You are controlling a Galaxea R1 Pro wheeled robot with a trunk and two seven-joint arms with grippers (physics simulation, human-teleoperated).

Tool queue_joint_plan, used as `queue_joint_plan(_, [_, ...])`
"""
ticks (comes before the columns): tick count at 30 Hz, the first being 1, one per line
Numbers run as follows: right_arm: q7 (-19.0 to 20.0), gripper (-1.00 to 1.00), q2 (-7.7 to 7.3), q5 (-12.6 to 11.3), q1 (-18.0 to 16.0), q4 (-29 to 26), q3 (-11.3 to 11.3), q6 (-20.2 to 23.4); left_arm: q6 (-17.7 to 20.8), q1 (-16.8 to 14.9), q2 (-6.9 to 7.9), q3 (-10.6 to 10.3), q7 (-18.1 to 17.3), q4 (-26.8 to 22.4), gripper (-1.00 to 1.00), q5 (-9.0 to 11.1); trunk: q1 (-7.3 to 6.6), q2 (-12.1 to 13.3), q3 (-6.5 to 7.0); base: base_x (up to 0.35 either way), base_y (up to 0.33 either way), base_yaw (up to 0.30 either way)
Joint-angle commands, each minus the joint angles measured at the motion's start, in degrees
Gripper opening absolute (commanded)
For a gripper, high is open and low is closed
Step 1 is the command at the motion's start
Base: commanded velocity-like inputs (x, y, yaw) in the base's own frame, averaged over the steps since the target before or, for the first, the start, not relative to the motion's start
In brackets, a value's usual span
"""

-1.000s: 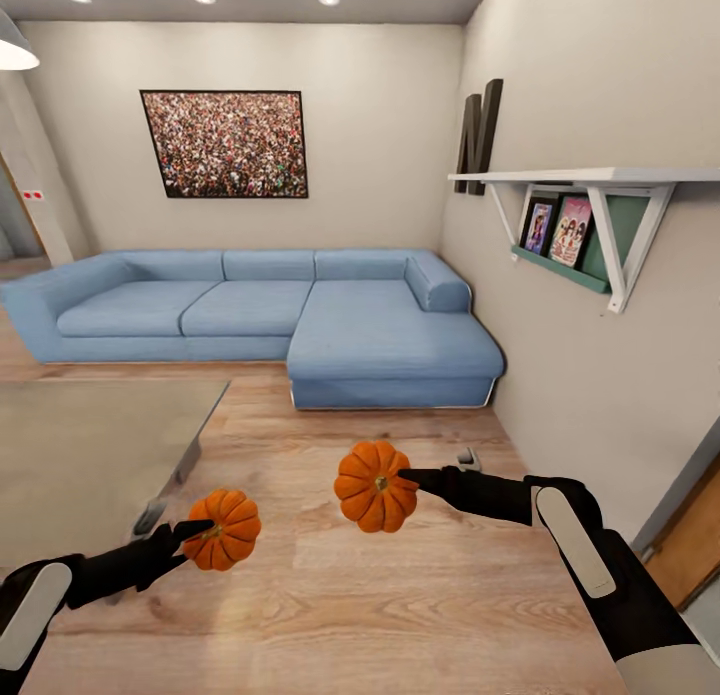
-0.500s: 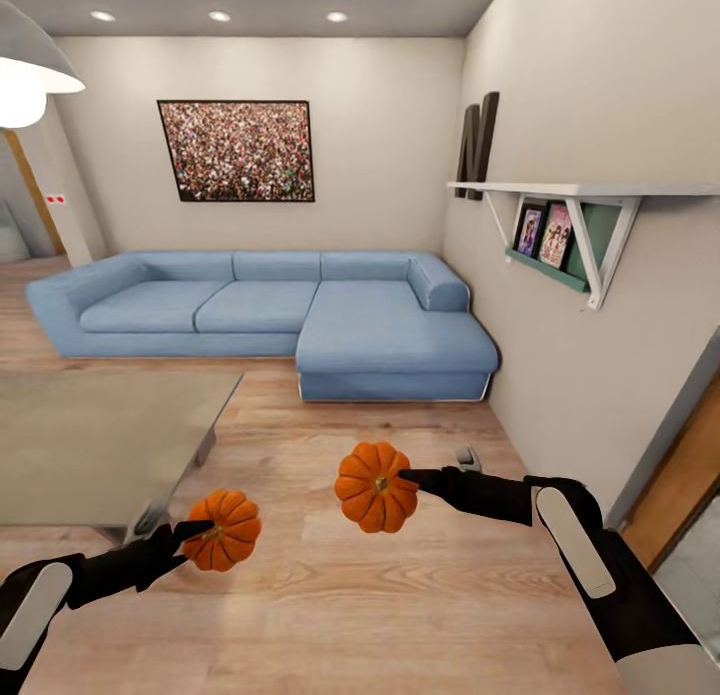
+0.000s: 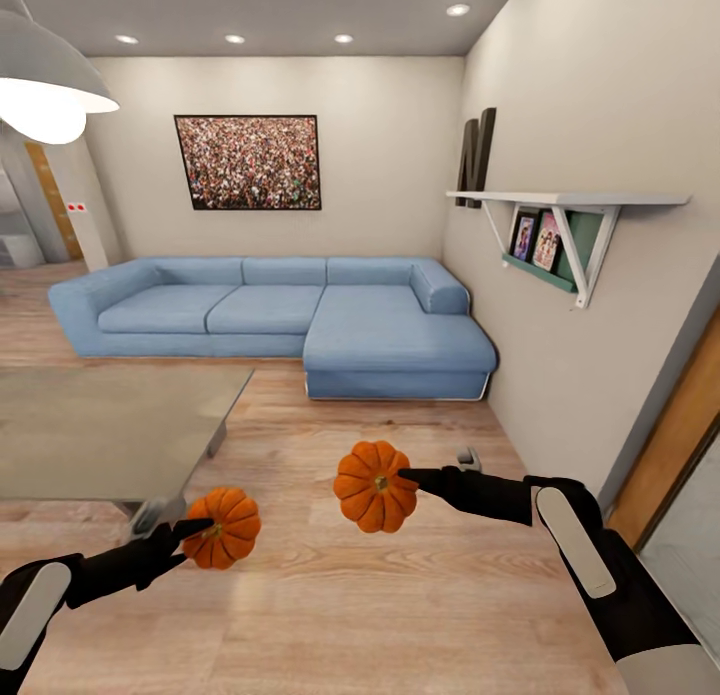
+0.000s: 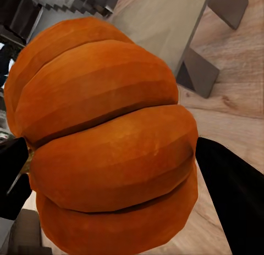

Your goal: Place each of the two pumpkins and all three candles from the living room inside a cabinet in the living room (use any cabinet), then make sure every cabinet is closed, and position the cauldron so it is next to a table in the living room.

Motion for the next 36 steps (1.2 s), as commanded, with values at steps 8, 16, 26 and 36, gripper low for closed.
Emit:
queue_joint_plan(8, [0.41, -1.0, -0.03, 0.51, -0.05, -0.01, 0.06, 0.07, 0.25, -0.05, -0.01, 0.5, -0.44, -0.01, -1.0, -0.45, -0.01, -0.03, 0.69, -0.004, 0.0, 0.121])
queue_joint_plan(16, [0.41, -1.0, -0.03, 0.52, -0.05, -0.01, 0.06, 0.07, 0.25, -0.05, -0.01, 0.54, -0.53, -0.01, -1.0, -0.45, -0.01, -0.03, 1.39, 0.0, 0.0, 0.155])
queue_joint_plan(26, [0.41, -1.0, -0.03, 0.53, -0.05, -0.01, 0.06, 0.07, 0.25, -0.05, -0.01, 0.54, -0.53, 0.02, -1.0, -0.45, -0.01, -0.03, 2.26, -0.073, 0.063, 0.163])
queue_joint_plan(36, [0.41, -1.0, -0.03, 0.53, -0.05, -0.01, 0.09, 0.07, 0.25, -0.05, -0.01, 0.5, -0.53, 0.08, -1.0, -0.45, -0.01, -0.03, 3.12, -0.042, 0.002, 0.163])
